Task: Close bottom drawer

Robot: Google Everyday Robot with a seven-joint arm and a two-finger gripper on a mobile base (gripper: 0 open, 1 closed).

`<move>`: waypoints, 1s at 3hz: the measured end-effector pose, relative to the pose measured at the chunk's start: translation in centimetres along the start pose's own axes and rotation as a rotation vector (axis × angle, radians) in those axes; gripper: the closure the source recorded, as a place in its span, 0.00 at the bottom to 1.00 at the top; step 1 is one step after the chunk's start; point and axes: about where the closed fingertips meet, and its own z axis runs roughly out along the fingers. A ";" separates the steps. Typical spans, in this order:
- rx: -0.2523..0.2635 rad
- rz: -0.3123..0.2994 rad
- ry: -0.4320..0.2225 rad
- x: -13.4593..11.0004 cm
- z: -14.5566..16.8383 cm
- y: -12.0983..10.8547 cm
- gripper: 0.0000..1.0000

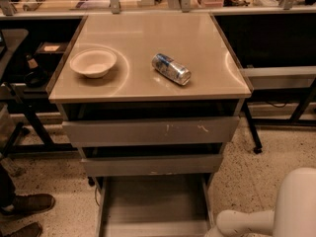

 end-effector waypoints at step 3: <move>0.044 0.040 -0.096 -2.7 2.6 -3.0 1.00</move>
Offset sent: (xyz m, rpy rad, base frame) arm 0.0683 0.0224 -0.0495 0.0544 -0.1272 -0.1576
